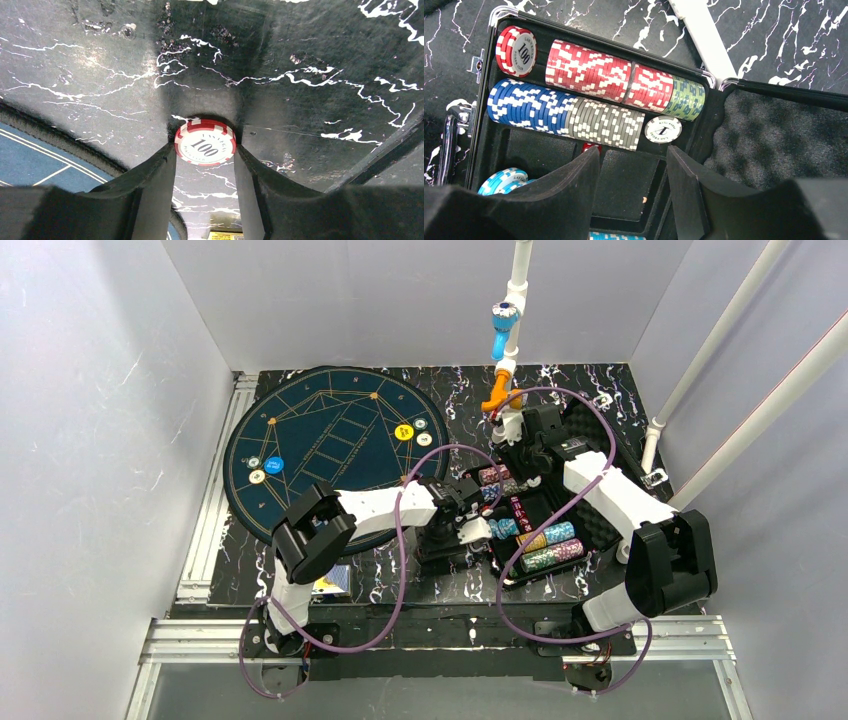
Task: Distribute texas hold em gaming equipment
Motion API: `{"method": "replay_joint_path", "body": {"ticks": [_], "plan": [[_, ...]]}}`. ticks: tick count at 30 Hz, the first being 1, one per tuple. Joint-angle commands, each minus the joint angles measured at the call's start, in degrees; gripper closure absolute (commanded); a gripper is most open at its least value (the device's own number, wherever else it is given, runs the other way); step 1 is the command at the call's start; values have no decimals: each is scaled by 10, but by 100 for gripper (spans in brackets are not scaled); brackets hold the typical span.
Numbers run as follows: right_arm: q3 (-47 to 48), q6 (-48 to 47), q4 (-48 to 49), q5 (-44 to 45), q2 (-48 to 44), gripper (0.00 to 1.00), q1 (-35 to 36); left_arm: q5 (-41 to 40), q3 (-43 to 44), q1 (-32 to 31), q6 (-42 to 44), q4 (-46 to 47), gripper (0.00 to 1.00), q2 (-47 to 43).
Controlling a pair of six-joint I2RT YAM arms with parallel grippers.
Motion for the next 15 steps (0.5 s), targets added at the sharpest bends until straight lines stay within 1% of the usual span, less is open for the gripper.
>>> {"method": "replay_joint_path", "body": {"ticks": [1, 6, 15], "plan": [[5, 4, 25, 4, -26, 40, -2, 32, -20, 12, 1, -3, 72, 12], [5, 4, 25, 3, -27, 40, -2, 33, -16, 21, 2, -21, 80, -22], [5, 4, 24, 0, -26, 40, -2, 35, -15, 44, 1, -51, 86, -76]]}}
